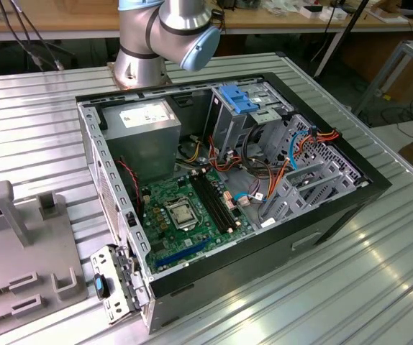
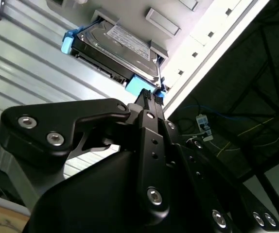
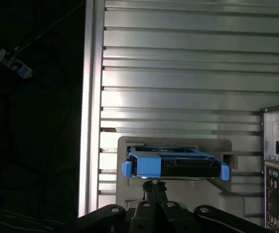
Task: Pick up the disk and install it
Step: 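Pick up the disk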
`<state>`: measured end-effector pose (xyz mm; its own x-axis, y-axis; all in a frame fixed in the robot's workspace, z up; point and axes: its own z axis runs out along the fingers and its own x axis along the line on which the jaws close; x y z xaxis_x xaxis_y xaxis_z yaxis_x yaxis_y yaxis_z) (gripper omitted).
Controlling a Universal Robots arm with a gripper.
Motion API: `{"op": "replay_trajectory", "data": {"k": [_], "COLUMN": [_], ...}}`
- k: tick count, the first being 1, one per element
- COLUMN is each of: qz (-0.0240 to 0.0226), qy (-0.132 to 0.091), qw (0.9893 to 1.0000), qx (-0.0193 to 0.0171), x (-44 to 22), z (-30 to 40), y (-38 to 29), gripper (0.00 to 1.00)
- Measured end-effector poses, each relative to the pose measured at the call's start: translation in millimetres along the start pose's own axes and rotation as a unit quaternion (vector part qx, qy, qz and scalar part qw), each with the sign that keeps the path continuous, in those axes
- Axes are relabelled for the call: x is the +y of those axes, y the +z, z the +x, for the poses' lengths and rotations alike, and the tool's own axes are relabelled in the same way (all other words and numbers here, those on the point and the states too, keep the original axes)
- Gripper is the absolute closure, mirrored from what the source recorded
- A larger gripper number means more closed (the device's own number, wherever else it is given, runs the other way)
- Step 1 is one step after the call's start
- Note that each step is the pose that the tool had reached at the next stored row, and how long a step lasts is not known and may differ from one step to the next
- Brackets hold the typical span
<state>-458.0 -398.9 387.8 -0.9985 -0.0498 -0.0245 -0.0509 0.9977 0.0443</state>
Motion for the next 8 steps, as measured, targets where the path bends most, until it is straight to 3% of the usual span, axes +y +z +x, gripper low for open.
{"op": "replay_trajectory", "data": {"k": [6,8], "qz": [-0.0009,-0.0017], "qy": [-0.04,-0.068], "qw": [0.9992,0.9977], "qx": [0.0018,0.003], "x": [0.0,0.0], "z": [0.6,0.6], "y": [0.0,0.1], "gripper": [0.89,0.89]}}
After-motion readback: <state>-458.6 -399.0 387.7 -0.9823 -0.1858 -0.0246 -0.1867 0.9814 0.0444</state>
